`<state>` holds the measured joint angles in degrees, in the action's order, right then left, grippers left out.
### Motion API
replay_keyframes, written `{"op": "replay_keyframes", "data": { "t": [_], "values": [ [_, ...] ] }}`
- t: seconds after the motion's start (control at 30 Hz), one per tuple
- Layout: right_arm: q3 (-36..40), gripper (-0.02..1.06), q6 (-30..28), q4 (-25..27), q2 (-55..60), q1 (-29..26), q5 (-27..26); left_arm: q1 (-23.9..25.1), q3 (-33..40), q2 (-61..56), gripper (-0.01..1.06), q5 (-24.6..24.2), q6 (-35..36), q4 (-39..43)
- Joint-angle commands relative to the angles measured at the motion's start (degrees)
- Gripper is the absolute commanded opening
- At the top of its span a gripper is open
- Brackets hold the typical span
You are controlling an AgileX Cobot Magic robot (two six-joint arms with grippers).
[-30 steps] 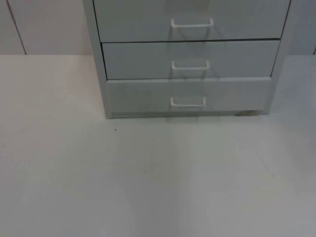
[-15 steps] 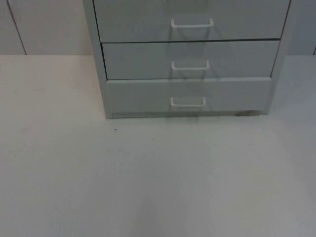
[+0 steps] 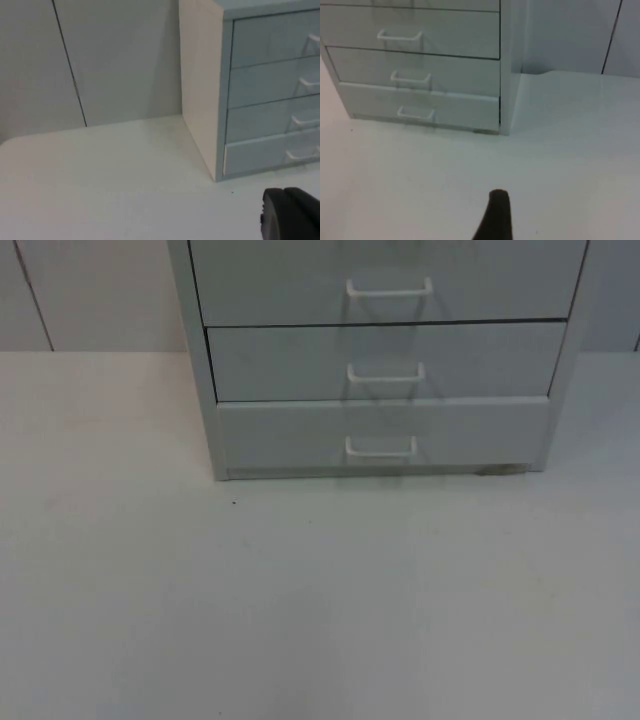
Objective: Open the drawer with the left hand, place the block into the drawer with the right hand, then close the drawer with the left hand.
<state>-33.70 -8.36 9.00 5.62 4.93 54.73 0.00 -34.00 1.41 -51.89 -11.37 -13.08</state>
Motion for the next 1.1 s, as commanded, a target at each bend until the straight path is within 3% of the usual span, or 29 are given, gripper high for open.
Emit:
{"op": "replay_keyframes", "data": {
  "t": [0.0,0.2,0.43,1.07],
  "values": [
    [0.3,0.69,-0.4,0.1,-2.2,-0.2,3.2,0.1,0.6,-1.4,0.00,-1.6,0.9,0.3],
    [1.2,0.69,1.0,-3.5,-5.5,-0.2,7.1,0.1,0.7,-1.4,0.00,-6.1,0.9,0.6],
    [4.1,0.69,6.3,-7.3,-5.6,-0.2,7.1,0.1,0.7,-1.4,0.00,-6.4,0.9,2.5],
    [4.1,0.69,7.7,-9.9,-5.6,-0.2,7.1,0.1,4.7,-1.4,0.00,-9.8,3.2,7.3]
  ]
}}
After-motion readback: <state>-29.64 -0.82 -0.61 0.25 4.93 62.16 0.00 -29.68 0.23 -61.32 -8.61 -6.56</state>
